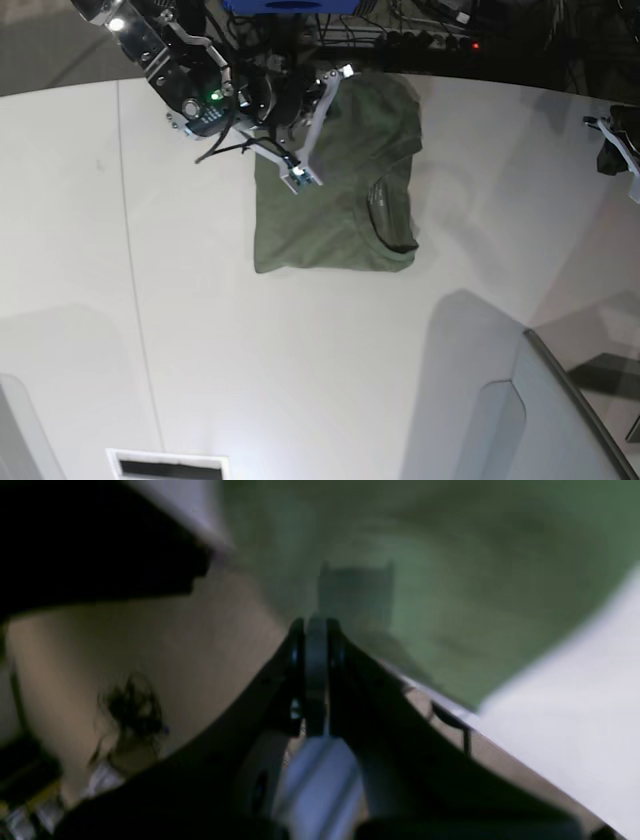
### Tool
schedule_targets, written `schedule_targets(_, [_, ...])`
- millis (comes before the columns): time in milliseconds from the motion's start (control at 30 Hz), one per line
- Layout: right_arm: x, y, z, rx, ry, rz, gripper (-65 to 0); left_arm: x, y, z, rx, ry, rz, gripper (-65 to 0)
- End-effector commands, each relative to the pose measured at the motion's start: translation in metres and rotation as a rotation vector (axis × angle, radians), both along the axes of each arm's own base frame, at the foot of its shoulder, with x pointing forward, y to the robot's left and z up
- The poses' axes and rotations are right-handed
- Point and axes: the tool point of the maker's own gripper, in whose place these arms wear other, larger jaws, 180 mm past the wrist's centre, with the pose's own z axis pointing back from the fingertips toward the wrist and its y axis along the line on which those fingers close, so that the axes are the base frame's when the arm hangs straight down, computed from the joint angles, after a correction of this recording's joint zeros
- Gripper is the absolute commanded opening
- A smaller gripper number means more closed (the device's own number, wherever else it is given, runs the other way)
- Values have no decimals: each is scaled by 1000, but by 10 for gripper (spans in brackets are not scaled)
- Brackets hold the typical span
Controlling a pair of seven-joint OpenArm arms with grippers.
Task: Layout the t-shirt on the table in an organized manner, then fold the t-shirt properly
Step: 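Lay the lifted end flat and smooth it with the right gripper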
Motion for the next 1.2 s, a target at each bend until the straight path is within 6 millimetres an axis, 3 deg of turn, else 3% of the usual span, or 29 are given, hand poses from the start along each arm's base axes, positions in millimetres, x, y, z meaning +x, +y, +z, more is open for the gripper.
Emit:
schedule_targets(0, [2,11,10,51,-9,-1,-650,11,8,17,27,-44,-8,-650])
schedule_targets(233, [9,18,6,70,-32,-25,-650,19,5,20,25,-62,-17,-650])
schedule_targets(433, [47,25,0,50,-77,-38,-650,21,4,20,23,-68,-15,-650])
schedule_targets(533, [54,23,-4,34,-79,-38,-650,21,4,20,23,-68,-15,-650])
schedule_targets(767, [4,20,-20,15,48,-18,-650,22,6,21,25,-67,-13,-650])
schedule_targets(900, [6,20,-15,27,38,-25,-650,23,6,21,24,-70,-12,-650])
schedule_targets(1167, [58,22,-13,-6,-26,-30,-650,25,5,23,26,-75,-17,-650])
